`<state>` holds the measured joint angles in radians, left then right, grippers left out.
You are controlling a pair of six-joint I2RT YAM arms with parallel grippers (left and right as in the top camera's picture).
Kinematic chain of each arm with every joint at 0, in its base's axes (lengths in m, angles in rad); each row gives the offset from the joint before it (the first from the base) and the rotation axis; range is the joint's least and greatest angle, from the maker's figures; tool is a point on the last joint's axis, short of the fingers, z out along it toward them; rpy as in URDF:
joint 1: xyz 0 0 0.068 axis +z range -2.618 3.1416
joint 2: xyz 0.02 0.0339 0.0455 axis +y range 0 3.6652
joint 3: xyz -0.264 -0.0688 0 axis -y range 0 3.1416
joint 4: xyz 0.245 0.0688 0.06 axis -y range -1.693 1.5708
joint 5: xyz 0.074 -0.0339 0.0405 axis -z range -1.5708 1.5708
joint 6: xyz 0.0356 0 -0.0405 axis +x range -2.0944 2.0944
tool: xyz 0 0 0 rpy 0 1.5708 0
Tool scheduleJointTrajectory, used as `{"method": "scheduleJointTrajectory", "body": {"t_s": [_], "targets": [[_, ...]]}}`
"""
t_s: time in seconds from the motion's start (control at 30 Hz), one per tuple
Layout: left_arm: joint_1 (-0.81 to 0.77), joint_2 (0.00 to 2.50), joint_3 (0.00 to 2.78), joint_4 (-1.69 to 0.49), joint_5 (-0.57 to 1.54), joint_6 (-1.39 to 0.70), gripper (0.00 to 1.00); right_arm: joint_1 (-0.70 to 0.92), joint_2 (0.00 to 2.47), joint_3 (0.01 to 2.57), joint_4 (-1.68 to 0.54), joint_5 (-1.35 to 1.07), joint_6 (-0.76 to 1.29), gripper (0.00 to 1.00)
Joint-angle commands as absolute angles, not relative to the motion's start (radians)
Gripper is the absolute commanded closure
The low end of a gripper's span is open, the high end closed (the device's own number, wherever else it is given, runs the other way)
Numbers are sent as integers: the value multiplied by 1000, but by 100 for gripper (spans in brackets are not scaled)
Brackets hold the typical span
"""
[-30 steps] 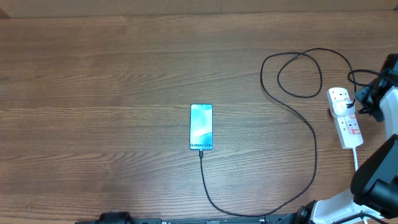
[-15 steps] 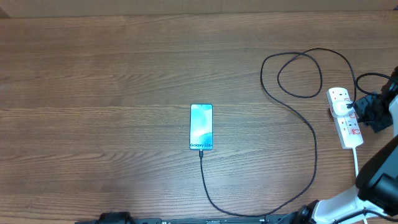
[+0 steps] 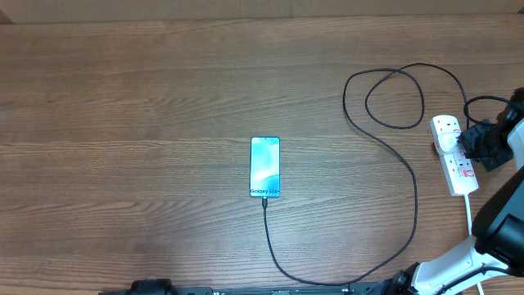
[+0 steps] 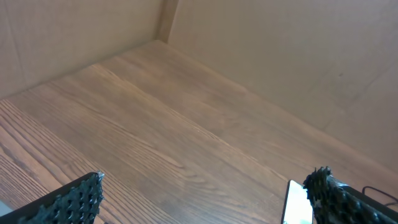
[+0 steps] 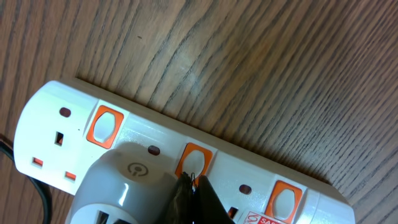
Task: Plug charger to phone and switch on socket
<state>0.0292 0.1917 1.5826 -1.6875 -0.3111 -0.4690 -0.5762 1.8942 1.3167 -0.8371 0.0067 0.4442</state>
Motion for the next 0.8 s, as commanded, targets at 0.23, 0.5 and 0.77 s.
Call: {"method": "scheduleJointTrajectory", "body": {"t_s": [0.23, 0.5, 0.77], "targets": [[37, 185, 1578, -1689, -321, -468, 0, -567, 1959, 1327, -826, -28, 441, 96], [37, 185, 1578, -1689, -321, -468, 0, -556, 1954, 1364, -881, 18, 441, 96], [37, 178, 1578, -1689, -321, -469, 0, -530, 1827, 1610, -1129, 21, 445, 96]]}}
